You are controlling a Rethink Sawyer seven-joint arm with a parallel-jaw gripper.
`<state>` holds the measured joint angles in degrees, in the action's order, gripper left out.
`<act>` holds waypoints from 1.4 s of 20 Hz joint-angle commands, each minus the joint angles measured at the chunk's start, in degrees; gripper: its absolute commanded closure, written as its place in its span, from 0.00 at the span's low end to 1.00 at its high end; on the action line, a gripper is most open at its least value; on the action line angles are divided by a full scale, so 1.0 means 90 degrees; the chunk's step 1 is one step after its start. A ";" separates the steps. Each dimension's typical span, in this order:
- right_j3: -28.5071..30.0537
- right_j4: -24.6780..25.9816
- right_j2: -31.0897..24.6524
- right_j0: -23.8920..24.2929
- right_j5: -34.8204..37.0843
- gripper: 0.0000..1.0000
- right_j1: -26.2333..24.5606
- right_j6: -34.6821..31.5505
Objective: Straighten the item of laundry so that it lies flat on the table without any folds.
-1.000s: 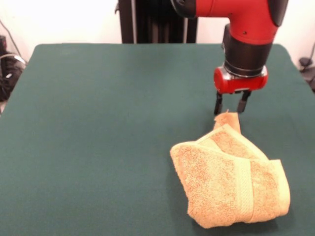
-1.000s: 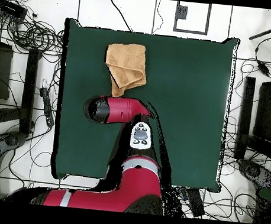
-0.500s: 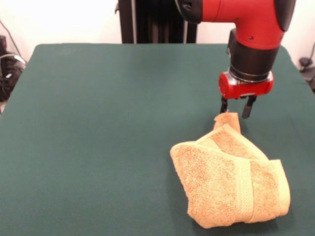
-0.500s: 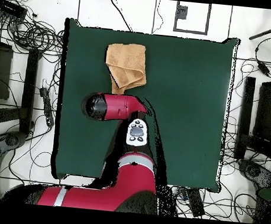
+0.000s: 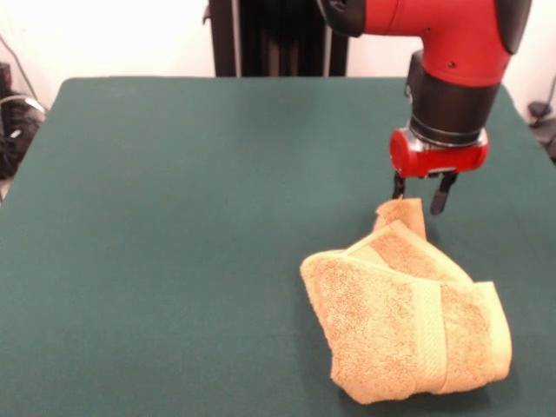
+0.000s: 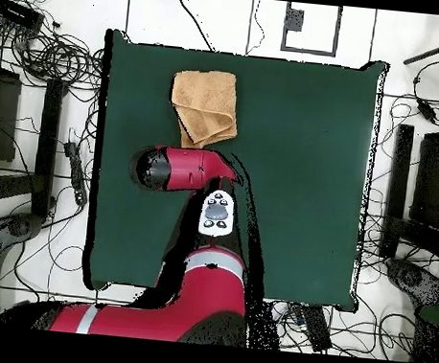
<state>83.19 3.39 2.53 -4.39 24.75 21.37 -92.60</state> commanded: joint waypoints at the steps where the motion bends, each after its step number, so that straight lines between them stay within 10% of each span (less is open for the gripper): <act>1: -0.0141 -0.0418 -0.0137 -0.0105 0.0601 0.00 -0.0082 -0.1351; 28: -0.0156 -0.0577 -0.0012 -0.0123 0.1717 0.00 0.0449 -0.1340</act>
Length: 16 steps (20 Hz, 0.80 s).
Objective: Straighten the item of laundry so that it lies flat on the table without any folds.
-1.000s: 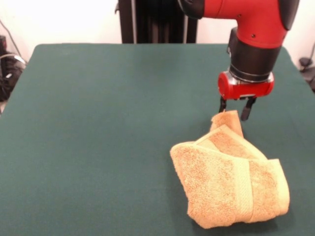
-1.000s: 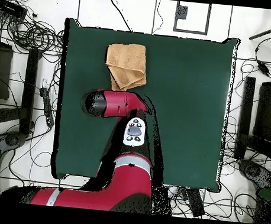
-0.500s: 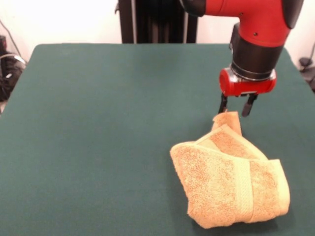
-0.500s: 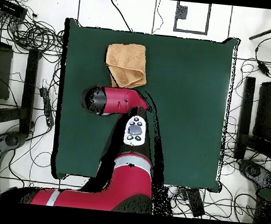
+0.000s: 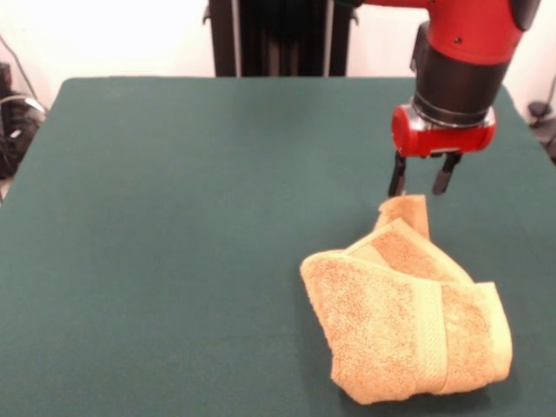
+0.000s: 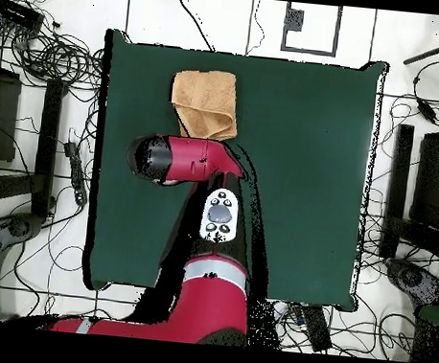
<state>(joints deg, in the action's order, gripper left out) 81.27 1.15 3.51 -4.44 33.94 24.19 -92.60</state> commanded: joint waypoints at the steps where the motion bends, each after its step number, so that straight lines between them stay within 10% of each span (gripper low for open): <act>1: 0.0130 -0.0325 -0.0114 -0.0113 0.0712 0.00 0.0199 -0.1345; 16: 0.0306 -0.0202 0.0058 -0.0118 0.0227 0.00 0.0196 -0.1506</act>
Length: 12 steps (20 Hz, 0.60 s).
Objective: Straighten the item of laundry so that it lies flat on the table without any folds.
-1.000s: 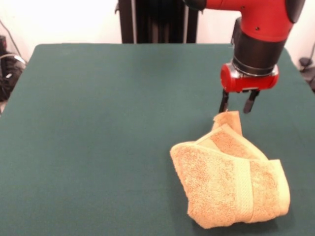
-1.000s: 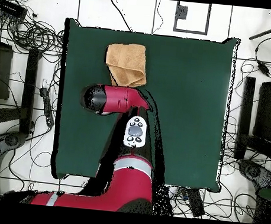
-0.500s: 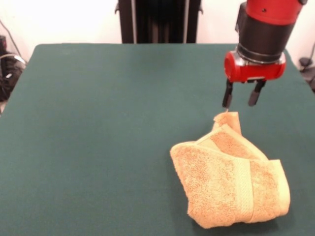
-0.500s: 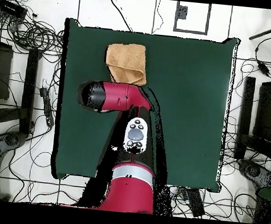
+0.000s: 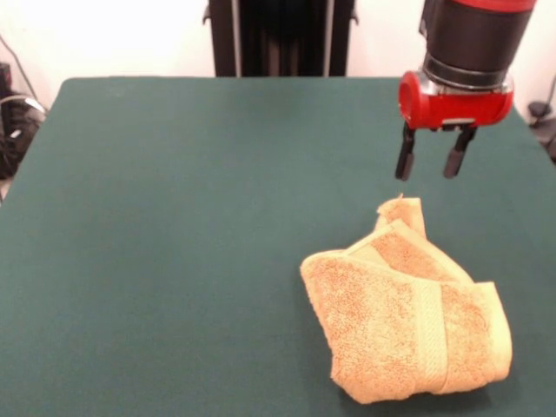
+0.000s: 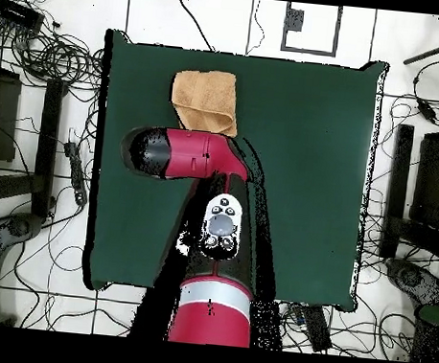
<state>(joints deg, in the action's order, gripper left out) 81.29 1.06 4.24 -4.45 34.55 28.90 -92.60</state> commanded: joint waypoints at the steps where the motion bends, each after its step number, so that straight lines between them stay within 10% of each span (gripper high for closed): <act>1: 0.0252 -0.0184 -0.0034 -0.0112 0.0147 0.00 -0.0379 -0.1481; 12: 0.0112 -0.0028 0.0003 -0.0006 -0.0062 0.00 -0.0558 -0.1204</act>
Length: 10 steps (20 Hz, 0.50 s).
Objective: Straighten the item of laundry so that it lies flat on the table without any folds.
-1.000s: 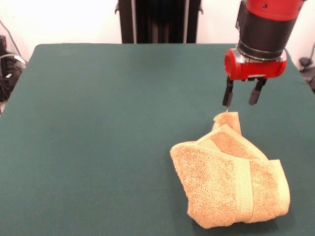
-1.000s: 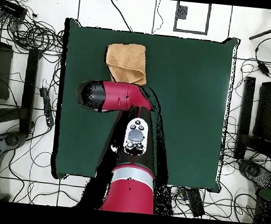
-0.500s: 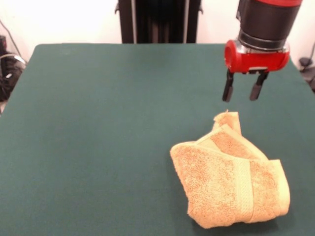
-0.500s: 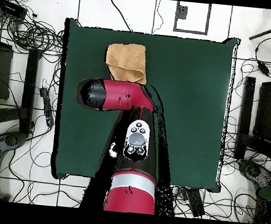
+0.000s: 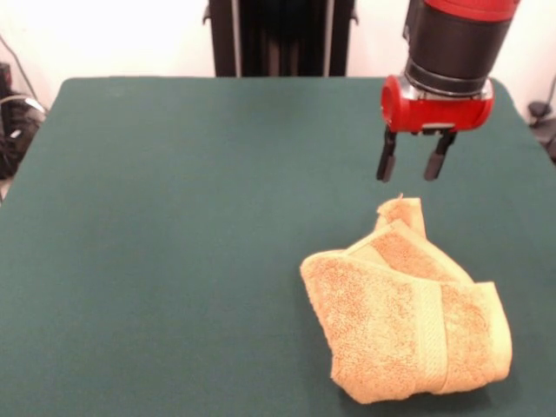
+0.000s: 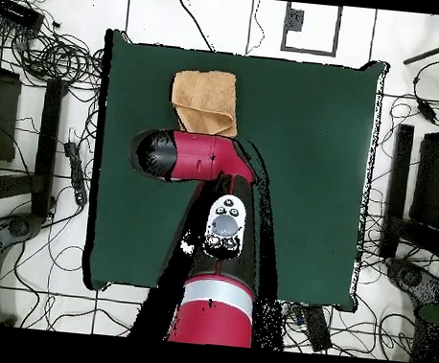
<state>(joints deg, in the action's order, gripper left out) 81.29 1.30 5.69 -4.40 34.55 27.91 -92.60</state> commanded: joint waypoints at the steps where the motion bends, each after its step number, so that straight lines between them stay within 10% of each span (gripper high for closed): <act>1: 0.0124 -0.0051 -0.0158 -0.0014 -0.0079 0.00 -0.0450 -0.1207; 10: -0.0150 -0.0066 -0.0211 -0.0007 -0.0326 0.00 -0.0758 -0.1234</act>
<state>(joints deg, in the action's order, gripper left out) 80.62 1.52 6.50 -4.38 34.53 27.28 -92.60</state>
